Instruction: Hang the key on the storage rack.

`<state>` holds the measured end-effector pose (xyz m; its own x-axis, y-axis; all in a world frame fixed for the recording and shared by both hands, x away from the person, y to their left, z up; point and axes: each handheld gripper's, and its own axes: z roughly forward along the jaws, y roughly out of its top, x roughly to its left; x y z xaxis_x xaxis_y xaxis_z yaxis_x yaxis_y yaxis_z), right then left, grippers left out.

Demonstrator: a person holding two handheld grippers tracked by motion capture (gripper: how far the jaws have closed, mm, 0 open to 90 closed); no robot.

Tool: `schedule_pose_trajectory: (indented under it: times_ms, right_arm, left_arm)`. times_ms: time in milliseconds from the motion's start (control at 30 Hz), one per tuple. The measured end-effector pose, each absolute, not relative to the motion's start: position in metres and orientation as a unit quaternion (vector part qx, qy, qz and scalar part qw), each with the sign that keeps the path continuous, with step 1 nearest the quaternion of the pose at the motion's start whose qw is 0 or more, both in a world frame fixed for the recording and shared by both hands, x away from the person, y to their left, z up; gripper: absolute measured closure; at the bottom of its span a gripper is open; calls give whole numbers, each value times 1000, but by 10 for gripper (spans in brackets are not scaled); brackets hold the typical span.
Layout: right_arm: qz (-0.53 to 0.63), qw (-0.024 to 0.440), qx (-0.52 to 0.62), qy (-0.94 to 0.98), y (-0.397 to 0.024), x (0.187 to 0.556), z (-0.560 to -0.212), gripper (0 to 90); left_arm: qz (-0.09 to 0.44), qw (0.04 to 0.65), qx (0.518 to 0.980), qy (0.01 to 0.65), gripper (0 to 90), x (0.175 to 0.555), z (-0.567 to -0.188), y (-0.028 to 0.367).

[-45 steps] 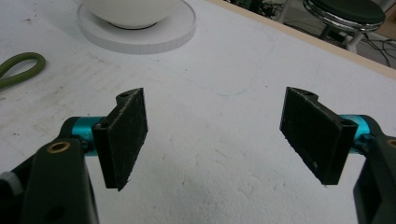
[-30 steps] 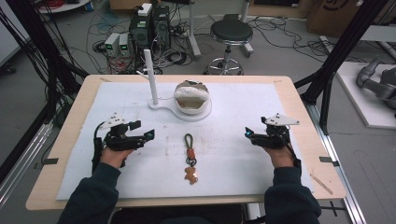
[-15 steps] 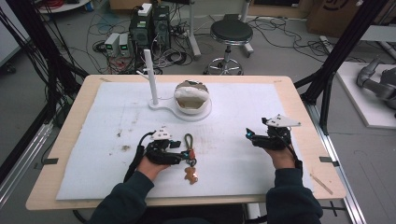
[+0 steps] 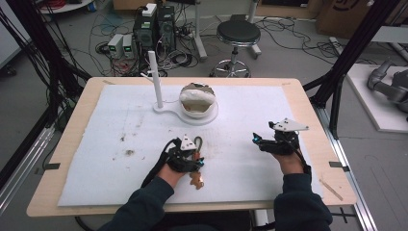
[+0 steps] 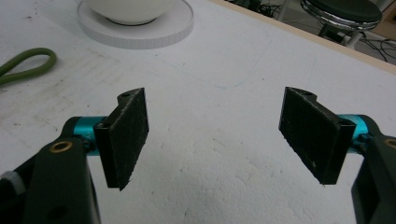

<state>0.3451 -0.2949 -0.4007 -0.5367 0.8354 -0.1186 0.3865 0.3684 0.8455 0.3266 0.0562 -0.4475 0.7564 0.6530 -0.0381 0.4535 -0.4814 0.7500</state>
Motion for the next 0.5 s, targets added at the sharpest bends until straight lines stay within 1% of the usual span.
schedule_pose_trajectory:
  times_ms: [133,200,233,300,333,367,467,500]
  right_arm:
    - [403,280,389,780,-296,345,-401,249]
    - [404,280,388,780,-295,345,-401,249]
    - [403,280,389,780,-295,344,-400,249]
    - [404,280,387,780,-295,344,-400,250]
    - [404,278,386,781,-295,344,-400,251]
    - [404,279,386,781,-294,345,-401,252]
    - [402,278,384,783,-294,345,-401,253]
    - [402,279,384,783,-294,345,-401,253]
  left_arm:
    - [131,384,862,305,576,335,-446,67]
    - [127,390,860,303,578,341,-446,75]
    - [127,390,857,312,573,343,-446,78]
    - [130,388,841,354,526,344,-445,80]
    - [136,390,832,371,439,342,-443,80]
    - [145,392,823,384,381,339,-442,81]
    - [147,398,807,411,358,335,-441,82]
    - [133,396,797,436,362,333,-443,80]
